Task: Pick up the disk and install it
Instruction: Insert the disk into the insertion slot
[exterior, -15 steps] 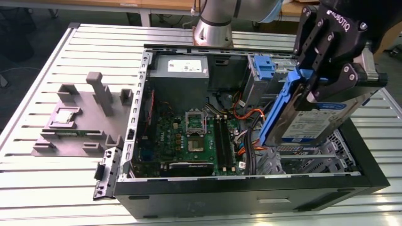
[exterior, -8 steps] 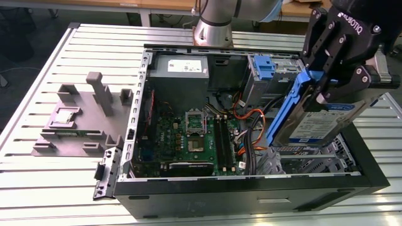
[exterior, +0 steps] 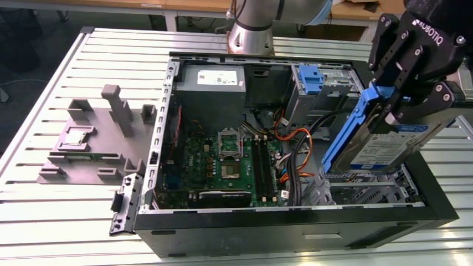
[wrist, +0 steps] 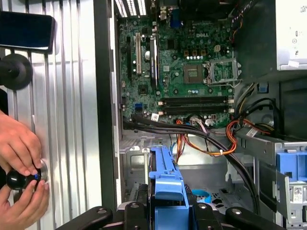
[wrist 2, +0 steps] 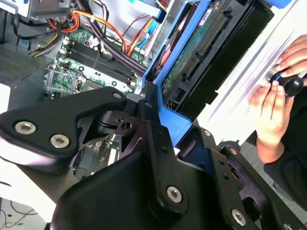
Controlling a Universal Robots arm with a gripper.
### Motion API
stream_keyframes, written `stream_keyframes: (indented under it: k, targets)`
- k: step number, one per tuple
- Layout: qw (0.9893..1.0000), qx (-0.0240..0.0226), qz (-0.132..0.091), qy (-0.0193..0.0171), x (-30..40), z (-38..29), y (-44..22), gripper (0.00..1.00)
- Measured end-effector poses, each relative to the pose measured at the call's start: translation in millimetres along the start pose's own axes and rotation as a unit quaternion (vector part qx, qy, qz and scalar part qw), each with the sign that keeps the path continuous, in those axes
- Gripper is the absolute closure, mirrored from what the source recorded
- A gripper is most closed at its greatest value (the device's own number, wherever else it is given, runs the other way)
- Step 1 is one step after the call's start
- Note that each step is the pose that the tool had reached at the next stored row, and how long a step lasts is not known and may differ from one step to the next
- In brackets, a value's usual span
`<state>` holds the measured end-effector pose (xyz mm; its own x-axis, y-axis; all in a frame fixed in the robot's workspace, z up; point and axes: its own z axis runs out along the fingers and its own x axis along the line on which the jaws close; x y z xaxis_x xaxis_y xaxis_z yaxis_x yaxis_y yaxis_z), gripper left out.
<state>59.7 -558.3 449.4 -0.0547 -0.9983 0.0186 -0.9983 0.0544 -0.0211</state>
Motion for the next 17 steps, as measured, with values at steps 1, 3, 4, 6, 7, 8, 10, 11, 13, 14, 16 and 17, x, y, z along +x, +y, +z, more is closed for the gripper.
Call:
stream_keyframes:
  k: [1, 3, 4, 6, 7, 8, 10, 11, 13, 14, 16, 17]
  targets:
    - [1.0, 0.0, 0.0, 0.0, -0.1, 0.4, -1.7, 0.63]
    - [1.0, 0.0, 0.0, 0.0, -0.4, 1.5, -4.9, 0.63]
    - [1.0, 0.0, 0.0, 0.0, -0.4, 2.1, -6.4, 0.63]
    - [1.0, 0.0, 0.0, 0.0, -0.6, 3.1, -8.8, 0.63]
    - [1.0, 0.0, 0.0, 0.0001, -0.7, 3.5, -9.6, 0.63]
    - [1.0, 0.0, 0.0, 0.0, -0.7, 4.2, -10.1, 0.63]
    - [1.0, 0.0, 0.0, 0.0, -0.7, 6.1, -10.3, 0.63]
    - [1.0, 0.0, 0.0, 0.0, -0.7, 7.3, -10.3, 0.63]
    - [1.0, 0.0, 0.0, -0.0001, -0.8, 9.6, -10.3, 0.63]
    - [1.0, 0.0, 0.0, 0.0, -0.8, 10.8, -10.3, 0.63]
    - [1.0, 0.0, 0.0, 0.0, -0.8, 12.8, -10.3, 0.63]
    - [1.0, 0.0, 0.0, 0.0, -0.9, 13.7, -10.2, 0.63]
